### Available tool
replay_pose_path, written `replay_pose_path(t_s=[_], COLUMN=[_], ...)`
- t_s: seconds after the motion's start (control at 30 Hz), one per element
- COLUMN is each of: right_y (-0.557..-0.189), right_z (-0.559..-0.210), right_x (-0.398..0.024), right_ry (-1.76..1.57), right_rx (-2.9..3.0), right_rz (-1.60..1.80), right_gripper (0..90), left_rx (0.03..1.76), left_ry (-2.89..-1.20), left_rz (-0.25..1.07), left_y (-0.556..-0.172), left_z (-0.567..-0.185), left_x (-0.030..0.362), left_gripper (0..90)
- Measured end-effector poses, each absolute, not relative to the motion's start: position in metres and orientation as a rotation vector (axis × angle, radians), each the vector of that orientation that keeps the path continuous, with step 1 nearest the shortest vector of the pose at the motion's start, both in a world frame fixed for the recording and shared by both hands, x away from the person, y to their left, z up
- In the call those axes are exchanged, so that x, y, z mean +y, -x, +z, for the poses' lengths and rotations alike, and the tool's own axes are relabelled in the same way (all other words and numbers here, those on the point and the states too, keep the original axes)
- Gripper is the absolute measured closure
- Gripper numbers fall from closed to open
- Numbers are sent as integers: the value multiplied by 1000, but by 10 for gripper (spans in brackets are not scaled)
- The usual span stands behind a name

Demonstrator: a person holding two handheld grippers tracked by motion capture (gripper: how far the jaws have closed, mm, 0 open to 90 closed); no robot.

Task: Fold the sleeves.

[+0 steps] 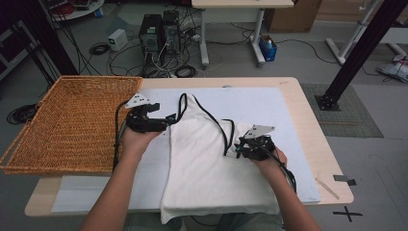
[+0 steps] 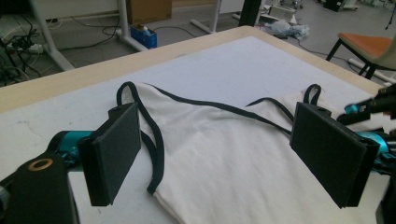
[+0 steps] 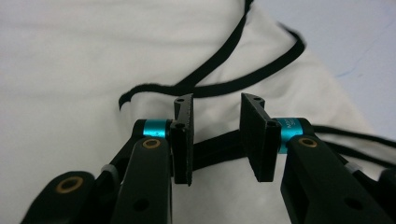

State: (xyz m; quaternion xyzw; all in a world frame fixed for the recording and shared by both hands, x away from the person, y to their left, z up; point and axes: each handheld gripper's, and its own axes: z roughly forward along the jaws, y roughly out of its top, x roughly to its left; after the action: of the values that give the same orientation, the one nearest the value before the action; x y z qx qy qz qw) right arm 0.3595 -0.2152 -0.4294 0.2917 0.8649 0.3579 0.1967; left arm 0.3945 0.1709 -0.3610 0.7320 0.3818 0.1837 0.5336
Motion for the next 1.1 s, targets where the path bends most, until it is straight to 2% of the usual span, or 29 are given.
replay_pose_path(t_s=[0.13,0.3,0.37,0.6,0.8,0.93,1.1], right_y=[-365,-370,-371,-368,-364,-357,-353], right_z=[-431,-413,-409,-398,-401,-403,-402], right_x=[-222,-238,-243,-255,-267,-275,-281], right_ry=[-882,-978,-1003,-1004,-1044,-1077,-1091], right_rx=[2365,2238,2242,2206,2171,2155,2141], right_rz=[1047,1152,1130,1101,1049,1017,990], right_gripper=[614,411,376,338,327,327,327], left_rx=[967,1005,1012,1056,1141,1148,1149], left_ry=[-1753,-1790,-1812,-1916,-1931,-1954,-1991], left_rz=[428,420,423,410,401,438,484], left_y=[-415,-453,-469,-524,-559,-572,-582], left_z=[-371,-379,-381,-399,-418,-426,-435], left_x=[163,147,140,123,118,113,107], left_gripper=[167,167,167,170,180,260,428])
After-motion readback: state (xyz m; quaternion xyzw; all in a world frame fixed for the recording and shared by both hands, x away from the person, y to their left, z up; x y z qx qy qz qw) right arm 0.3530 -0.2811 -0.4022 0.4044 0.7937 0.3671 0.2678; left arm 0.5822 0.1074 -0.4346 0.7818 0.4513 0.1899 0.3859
